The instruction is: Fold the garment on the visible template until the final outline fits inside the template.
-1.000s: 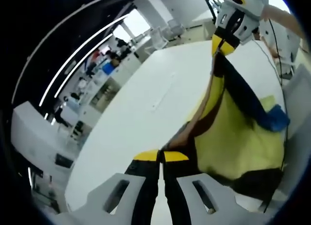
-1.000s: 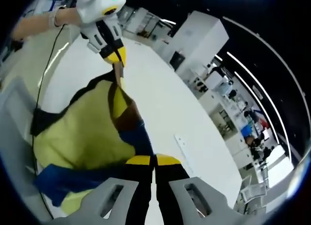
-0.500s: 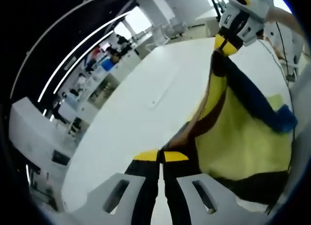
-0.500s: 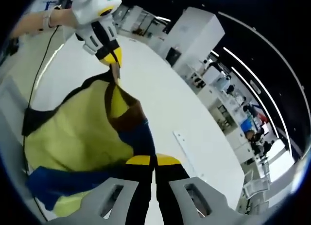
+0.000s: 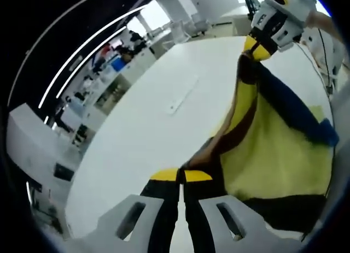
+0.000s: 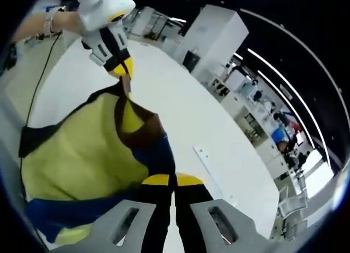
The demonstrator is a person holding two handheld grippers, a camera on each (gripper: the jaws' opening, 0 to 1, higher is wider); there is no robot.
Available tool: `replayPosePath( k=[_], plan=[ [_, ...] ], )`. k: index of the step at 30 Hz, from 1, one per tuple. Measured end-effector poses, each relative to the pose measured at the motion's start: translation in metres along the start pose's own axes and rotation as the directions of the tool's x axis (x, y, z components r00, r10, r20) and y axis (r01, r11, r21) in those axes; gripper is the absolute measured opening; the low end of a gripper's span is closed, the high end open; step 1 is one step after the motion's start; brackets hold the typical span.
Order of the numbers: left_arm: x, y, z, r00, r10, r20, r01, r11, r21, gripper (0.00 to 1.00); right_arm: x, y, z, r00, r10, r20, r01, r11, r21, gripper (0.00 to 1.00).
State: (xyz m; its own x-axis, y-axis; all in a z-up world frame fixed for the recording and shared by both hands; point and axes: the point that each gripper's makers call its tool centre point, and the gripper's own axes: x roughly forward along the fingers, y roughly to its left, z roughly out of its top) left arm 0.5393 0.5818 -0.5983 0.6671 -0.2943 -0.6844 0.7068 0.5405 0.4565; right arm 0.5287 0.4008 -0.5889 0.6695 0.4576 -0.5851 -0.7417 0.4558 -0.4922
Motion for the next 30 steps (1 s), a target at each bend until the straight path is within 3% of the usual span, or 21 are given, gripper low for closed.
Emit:
replayPosePath(
  k=[3,7,10,15,19,23,27,30],
  plan=[
    [0.009,-0.001,-0.006,0.999,0.000,-0.040,0.004,0.996,0.091,0.00,0.005,-0.002,-0.004,1.000,0.001,-0.009,-0.001,1.000,0.006,0.01],
    [0.018,-0.002,-0.003,1.000,-0.020,-0.017,0.020,0.999,0.037,0.00,0.012,-0.003,-0.009,1.000,0.004,-0.018,-0.004,1.000,0.010,0.01],
    [0.029,-0.003,-0.001,0.998,-0.056,0.010,0.056,0.997,-0.061,0.00,0.021,-0.006,-0.012,1.000,-0.001,-0.020,0.002,1.000,0.021,0.01],
    [0.044,-0.001,-0.005,0.999,-0.042,-0.002,0.042,0.997,-0.065,0.00,0.036,-0.009,-0.018,1.000,0.002,-0.017,0.000,0.998,0.069,0.01],
    [0.055,-0.005,-0.009,0.999,-0.036,-0.038,0.037,0.999,0.017,0.00,0.048,-0.008,-0.022,1.000,0.009,-0.029,-0.007,0.997,0.074,0.01],
    [0.064,-0.008,-0.009,0.998,-0.051,-0.033,0.050,0.998,-0.025,0.00,0.058,-0.006,-0.031,0.998,0.030,-0.054,-0.025,0.996,0.091,0.01],
    [0.075,-0.010,-0.014,0.998,-0.035,-0.058,0.036,0.999,0.019,0.00,0.067,-0.005,-0.041,0.995,0.041,-0.088,-0.034,0.996,0.079,0.01],
    [0.085,-0.007,-0.016,0.997,-0.038,-0.067,0.036,0.999,-0.026,0.00,0.073,-0.004,-0.044,0.994,0.050,-0.096,-0.041,0.995,0.087,0.01]
  ],
)
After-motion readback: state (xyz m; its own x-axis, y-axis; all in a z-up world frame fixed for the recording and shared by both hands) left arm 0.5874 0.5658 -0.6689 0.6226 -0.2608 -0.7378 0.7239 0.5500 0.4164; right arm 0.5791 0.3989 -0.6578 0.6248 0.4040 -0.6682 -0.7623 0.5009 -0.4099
